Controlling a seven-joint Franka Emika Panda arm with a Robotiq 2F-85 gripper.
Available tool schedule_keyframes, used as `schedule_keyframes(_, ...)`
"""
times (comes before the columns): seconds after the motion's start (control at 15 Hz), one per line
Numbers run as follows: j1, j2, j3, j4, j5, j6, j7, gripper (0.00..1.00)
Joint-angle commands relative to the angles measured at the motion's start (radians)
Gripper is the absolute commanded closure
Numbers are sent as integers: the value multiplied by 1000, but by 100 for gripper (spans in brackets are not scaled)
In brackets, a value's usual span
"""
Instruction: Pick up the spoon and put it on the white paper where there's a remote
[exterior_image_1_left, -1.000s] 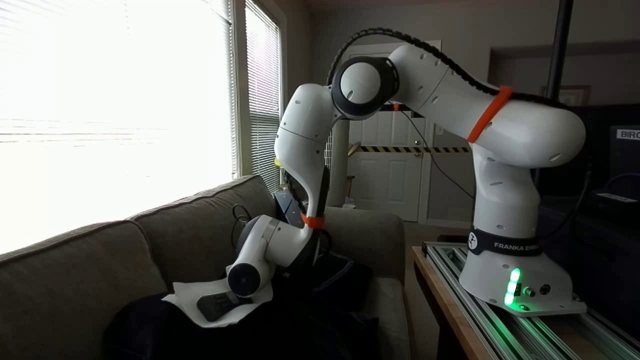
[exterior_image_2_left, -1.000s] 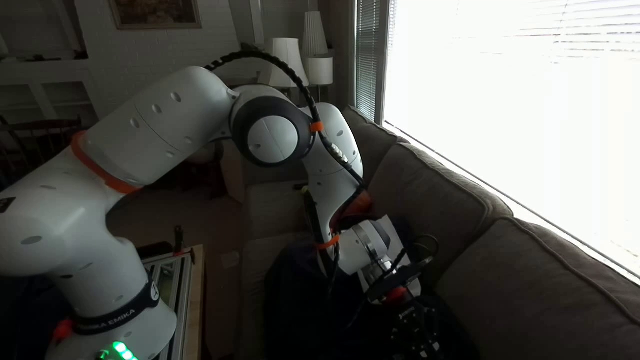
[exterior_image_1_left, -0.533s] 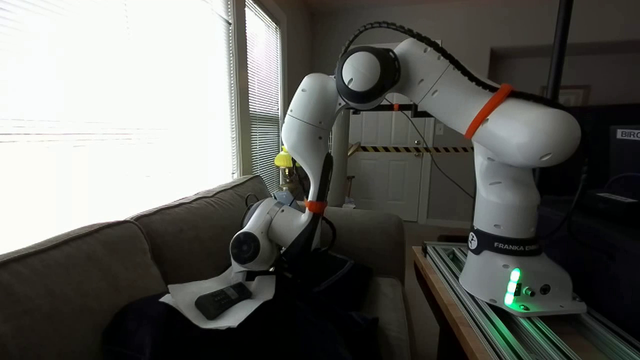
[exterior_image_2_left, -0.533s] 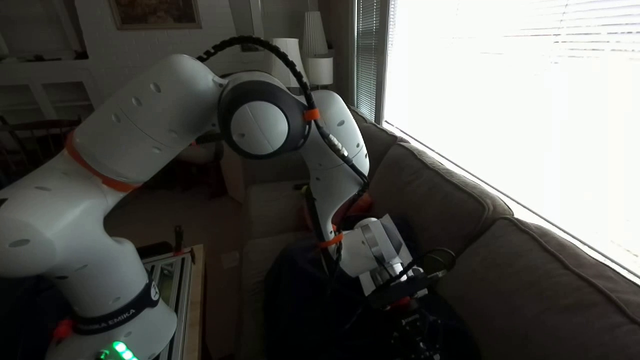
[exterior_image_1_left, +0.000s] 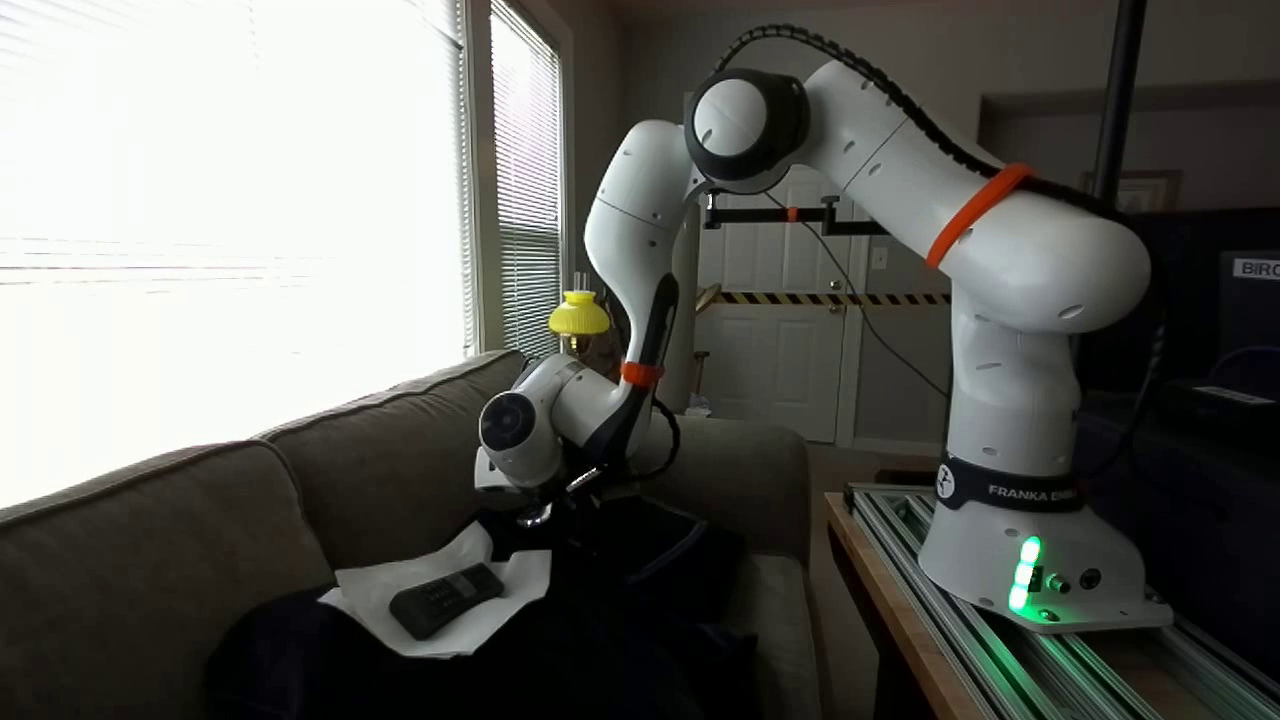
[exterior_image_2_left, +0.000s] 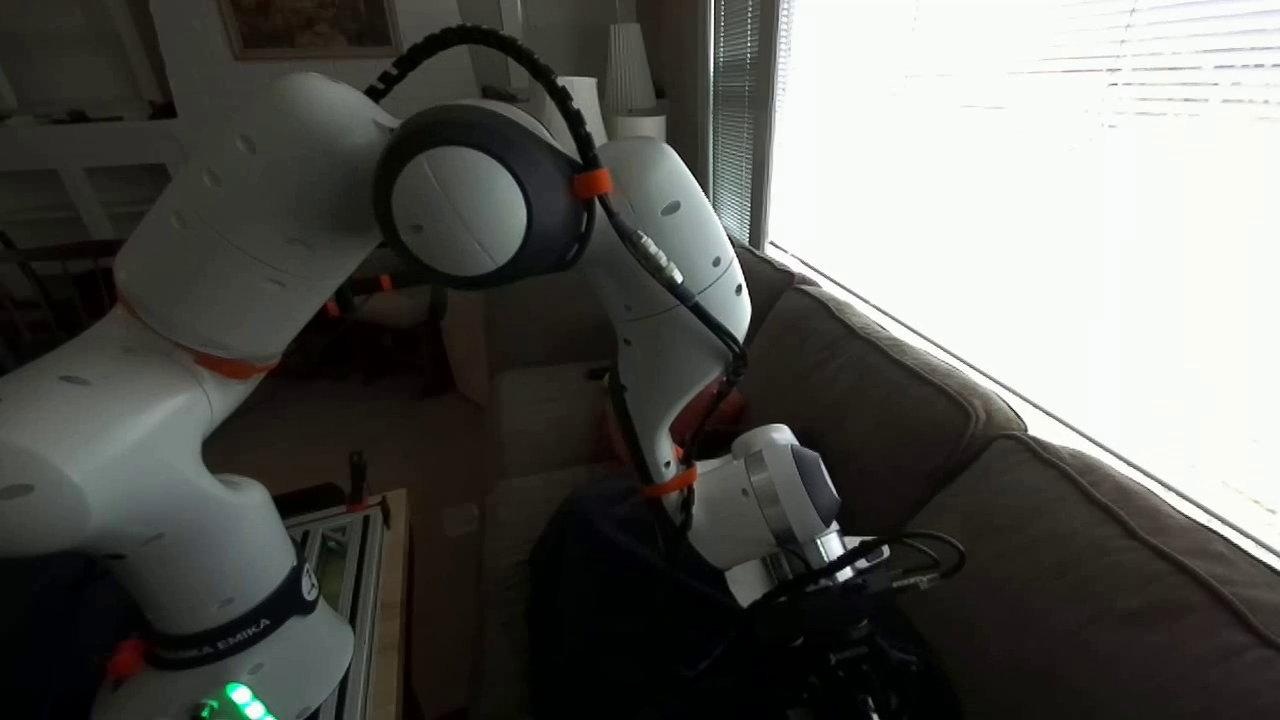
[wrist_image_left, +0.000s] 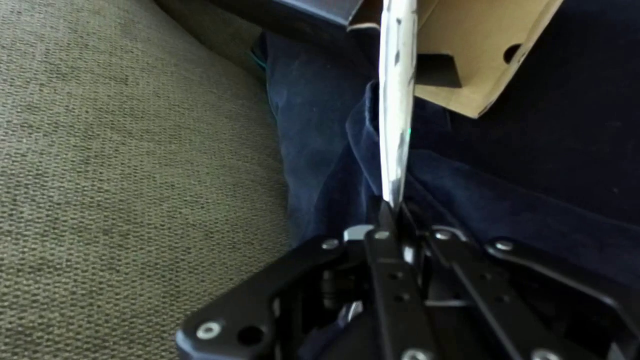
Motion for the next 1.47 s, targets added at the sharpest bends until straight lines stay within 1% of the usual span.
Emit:
schedule_keyframes(0.0, -7, -53, -22, -51, 28, 69, 15, 98)
schedule_keyframes(0.33, 2, -84, -37, -76, 36, 100, 19, 98)
schedule_keyframes(0.67, 2, -164, -32, -140, 52, 135, 0, 98)
schedule_keyframes(1.07, -18, -291, -27, -250, 184, 178, -99, 98)
schedule_keyframes(1.27, -12, -360, -36, -310, 251, 165, -140, 98)
schedule_keyframes(1.4, -20, -403, -38, -348, 307, 178, -174, 98)
